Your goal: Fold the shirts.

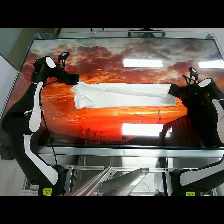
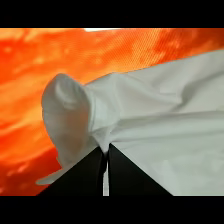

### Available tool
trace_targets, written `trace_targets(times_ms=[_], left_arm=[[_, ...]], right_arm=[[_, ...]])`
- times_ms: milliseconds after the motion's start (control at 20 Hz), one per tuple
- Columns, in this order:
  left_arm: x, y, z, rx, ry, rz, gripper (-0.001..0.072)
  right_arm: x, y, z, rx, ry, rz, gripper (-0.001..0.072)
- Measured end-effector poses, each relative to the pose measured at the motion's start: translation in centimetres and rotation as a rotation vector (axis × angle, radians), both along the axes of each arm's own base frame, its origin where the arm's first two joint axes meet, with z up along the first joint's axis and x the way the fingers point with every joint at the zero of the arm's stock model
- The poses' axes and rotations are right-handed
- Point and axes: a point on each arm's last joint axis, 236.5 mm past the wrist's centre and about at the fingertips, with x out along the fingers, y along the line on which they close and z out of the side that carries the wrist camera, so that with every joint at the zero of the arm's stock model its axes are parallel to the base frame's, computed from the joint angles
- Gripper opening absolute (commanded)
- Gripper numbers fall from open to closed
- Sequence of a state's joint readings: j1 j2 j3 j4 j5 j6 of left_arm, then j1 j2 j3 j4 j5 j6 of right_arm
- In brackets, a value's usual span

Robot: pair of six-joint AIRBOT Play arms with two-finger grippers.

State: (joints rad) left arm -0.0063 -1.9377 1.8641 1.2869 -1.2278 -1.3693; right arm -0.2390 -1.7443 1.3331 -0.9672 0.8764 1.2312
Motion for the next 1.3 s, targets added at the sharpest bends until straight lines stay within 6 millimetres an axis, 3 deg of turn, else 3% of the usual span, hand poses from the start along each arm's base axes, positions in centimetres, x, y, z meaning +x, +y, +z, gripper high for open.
trace_targets(times_ms=[100,150,300,400,700,850,900,950,1000,1050,1100,1200,1300], left_arm=[[-0.2,-0.5,0.5,-0.002,0.019,-0.019,0.0344],[-0.3,-0.7,1.0,-0.002,0.024,-0.030,0.0344],[-0.6,-0.7,3.4,-0.004,0.030,-0.052,0.0344],[-1.1,-0.4,4.9,-0.008,0.033,-0.041,0.0344],[-3.3,0.5,6.9,-0.015,0.038,0.000,0.0346],[-4.0,0.1,7.1,-0.017,0.048,-0.003,0.0345],[-4.1,-0.4,7.2,-0.022,0.050,-0.010,0.0345],[-4.2,-1.0,7.2,-0.028,0.049,-0.019,0.0344],[-4.2,-1.8,7.4,-0.041,0.041,-0.028,0.0336],[-4.0,-2.7,7.5,-0.059,0.030,-0.037,0.0207],[-3.8,-3.8,7.7,-0.082,0.017,-0.047,0.0028],[-3.5,-6.4,7.6,-0.141,0.009,-0.068,0.0030],[-3.6,-9.3,6.5,-0.198,0.028,-0.096,0.0029]], right_arm=[[0.1,-0.2,0.9,-0.002,0.002,0.020,0.0546],[0.2,-0.8,1.4,-0.013,0.004,0.029,0.0604],[-0.1,-2.9,2.3,-0.037,0.033,0.021,0.0602],[-0.7,-4.1,1.7,-0.019,0.072,0.006,0.0601],[-1.3,-3.1,-0.7,0.140,0.132,0.009,0.0592],[-1.1,-1.8,-1.5,0.208,0.134,0.020,0.0314],[-1.1,-1.6,-1.8,0.213,0.136,0.030,0.0189],[-1.1,-1.3,-2.0,0.215,0.138,0.039,0.0016],[-1.0,-1.0,-2.0,0.226,0.136,0.046,0.0013],[-0.9,-0.8,-1.9,0.224,0.127,0.057,0.0013],[-0.6,-0.6,-1.6,0.234,0.118,0.061,0.0012],[0.3,-0.1,-0.1,0.263,0.079,0.074,0.0012],[1.2,0.6,2.7,0.291,0.032,0.101,0.0012]])
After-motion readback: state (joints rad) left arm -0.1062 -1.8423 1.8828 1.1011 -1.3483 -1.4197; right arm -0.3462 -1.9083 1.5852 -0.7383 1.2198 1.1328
